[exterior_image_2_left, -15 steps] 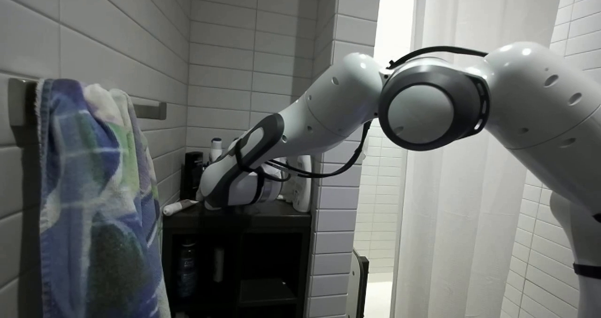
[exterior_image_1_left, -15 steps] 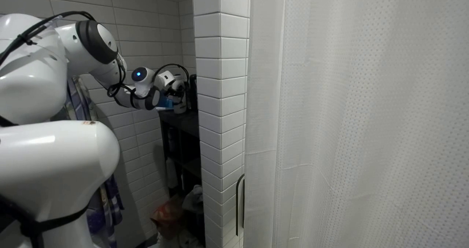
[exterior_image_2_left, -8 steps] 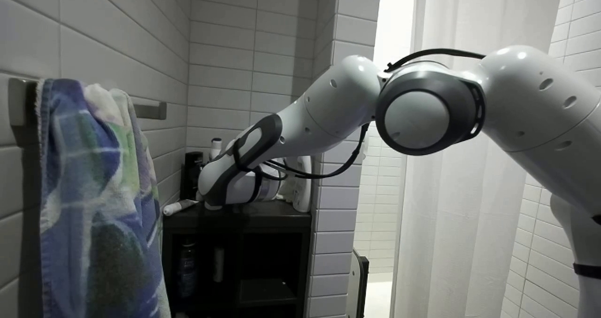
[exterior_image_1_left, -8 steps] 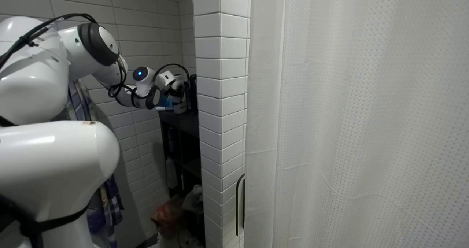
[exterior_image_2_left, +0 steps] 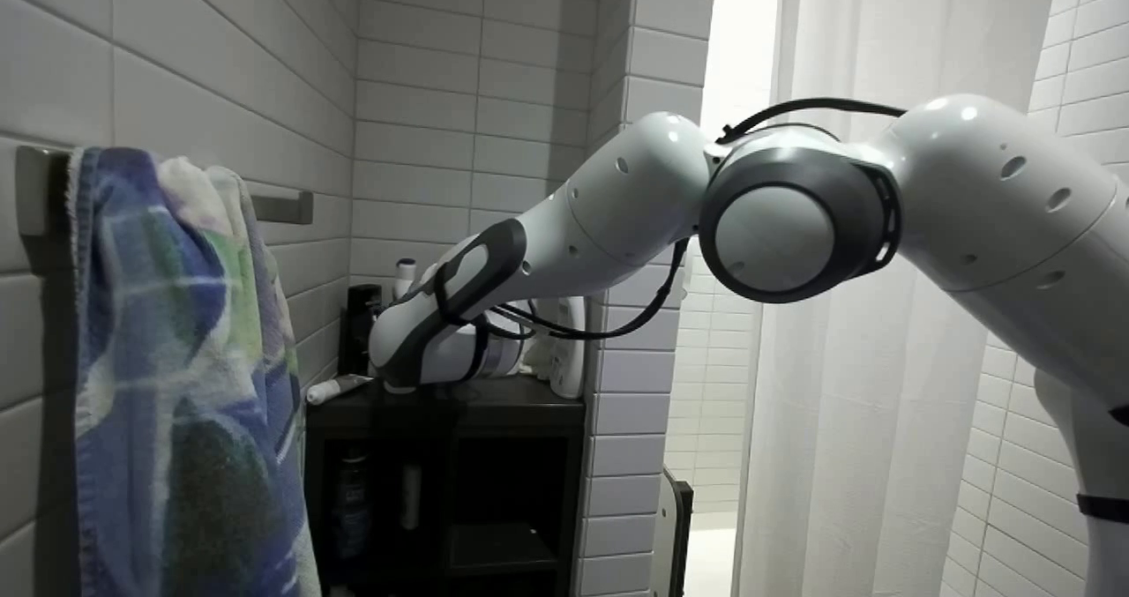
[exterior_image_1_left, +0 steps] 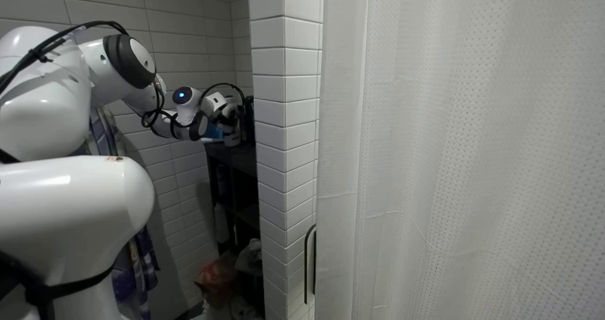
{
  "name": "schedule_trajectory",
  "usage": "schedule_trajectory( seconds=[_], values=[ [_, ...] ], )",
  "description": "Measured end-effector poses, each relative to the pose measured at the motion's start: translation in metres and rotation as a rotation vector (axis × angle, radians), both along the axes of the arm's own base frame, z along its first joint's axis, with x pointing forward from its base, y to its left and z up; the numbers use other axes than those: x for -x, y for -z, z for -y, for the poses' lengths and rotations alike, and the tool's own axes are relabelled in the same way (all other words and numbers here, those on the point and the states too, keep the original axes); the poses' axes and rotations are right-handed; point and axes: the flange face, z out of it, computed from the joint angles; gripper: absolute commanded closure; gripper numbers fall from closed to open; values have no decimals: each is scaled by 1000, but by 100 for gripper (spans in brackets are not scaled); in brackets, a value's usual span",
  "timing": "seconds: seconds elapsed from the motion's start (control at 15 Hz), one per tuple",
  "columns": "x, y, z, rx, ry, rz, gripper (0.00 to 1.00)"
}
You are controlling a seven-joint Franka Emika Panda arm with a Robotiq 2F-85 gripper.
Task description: Move the white Nivea bottle on the left to the right
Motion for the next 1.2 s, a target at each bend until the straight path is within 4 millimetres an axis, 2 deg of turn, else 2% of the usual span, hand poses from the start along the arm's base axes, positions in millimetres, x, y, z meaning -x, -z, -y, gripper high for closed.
schedule_trajectory(
  seconds=[1.2],
  values=[
    [-7, 0, -28, -1, -47, 5, 0]
  ],
)
